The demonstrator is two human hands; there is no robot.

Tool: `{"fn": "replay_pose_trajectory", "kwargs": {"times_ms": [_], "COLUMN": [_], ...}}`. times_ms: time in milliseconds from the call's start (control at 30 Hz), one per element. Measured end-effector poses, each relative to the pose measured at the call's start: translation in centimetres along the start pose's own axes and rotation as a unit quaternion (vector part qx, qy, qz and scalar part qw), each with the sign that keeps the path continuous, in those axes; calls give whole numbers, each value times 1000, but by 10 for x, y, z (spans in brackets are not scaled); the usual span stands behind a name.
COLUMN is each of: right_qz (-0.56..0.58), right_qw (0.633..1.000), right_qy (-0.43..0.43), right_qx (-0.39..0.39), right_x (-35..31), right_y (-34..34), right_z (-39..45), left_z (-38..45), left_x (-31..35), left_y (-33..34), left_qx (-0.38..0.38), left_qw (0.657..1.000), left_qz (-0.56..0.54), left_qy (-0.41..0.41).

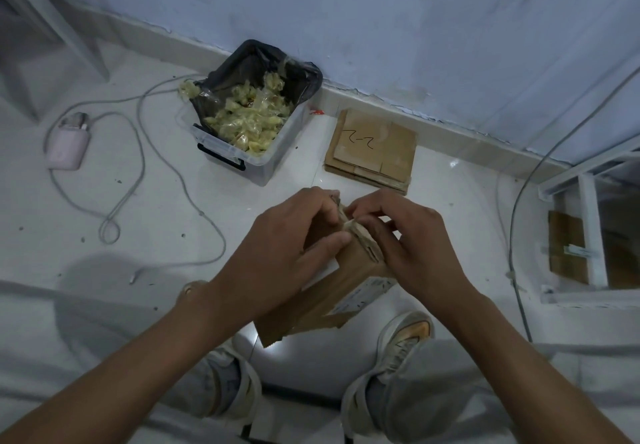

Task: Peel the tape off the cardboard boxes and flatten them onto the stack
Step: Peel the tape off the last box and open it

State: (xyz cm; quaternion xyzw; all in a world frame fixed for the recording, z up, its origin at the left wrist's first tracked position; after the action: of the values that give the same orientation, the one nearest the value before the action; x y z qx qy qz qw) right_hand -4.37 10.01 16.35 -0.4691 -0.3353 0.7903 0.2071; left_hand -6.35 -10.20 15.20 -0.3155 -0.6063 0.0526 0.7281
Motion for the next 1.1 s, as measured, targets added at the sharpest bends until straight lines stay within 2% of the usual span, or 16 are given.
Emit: {"fn": "replay_pose_trajectory", "kwargs": {"times_ms": [133, 200, 233, 333, 367, 433, 500, 567, 633, 733, 833, 900, 1100], "right_qz": [32, 43, 43, 34, 49, 84, 88, 68, 83, 88, -69, -126, -161], "right_qw": [999, 998, 998, 996, 994, 986, 983, 986, 984, 990, 994, 987, 975], "right_qy": [27, 37, 44, 76, 98, 143, 158, 153, 156, 106, -9, -40, -121], "right_qx": [-1, -14, -23, -26, -13, 19, 30, 13, 11, 2, -80, -94, -97], "right_x": [2, 1, 1, 1, 1, 1, 1, 1, 0, -2, 1, 3, 2], "right_y": [1, 3, 6, 11, 11, 9, 9, 13, 12, 2, -2, -1, 5], "right_z": [0, 0, -2, -6, -6, -6, -5, -5, -4, 3, 3, 2, 0], "left_z": [-1, 0, 1, 4, 4, 2, -3, -9, -11, -6, -1, 0, -2], "left_x": [-2, 0, 1, -4, -5, -5, -1, -4, -8, -11, -11, -11, -14], "left_y": [11, 14, 12, 1, -2, -4, -1, 5, 7, 6, 0, -2, 1], "left_qx": [38, 60, 58, -35, -81, -150, -174, -151, -108, -72, -36, -34, -70], "left_qw": [995, 988, 988, 991, 987, 978, 963, 958, 964, 969, 967, 958, 949], "left_qz": [83, 141, 137, -42, -58, 17, 138, 195, 194, 211, 247, 284, 308], "left_qy": [38, -8, -42, -122, -128, -141, -153, -146, -144, -105, -54, -32, 0]}}
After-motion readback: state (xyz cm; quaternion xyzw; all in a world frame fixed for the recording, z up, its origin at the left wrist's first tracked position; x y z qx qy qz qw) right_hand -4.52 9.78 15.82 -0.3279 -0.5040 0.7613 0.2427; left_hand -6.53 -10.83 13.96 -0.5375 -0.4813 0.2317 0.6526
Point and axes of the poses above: each hand's wrist, its own z-axis towards the middle knuckle, its own y-axis out of the palm, x = y × z, the point moved 2 cm from there along z, towards the middle knuckle, and after that the axes turned 10 degrees about -y, right-handed, at the moved point
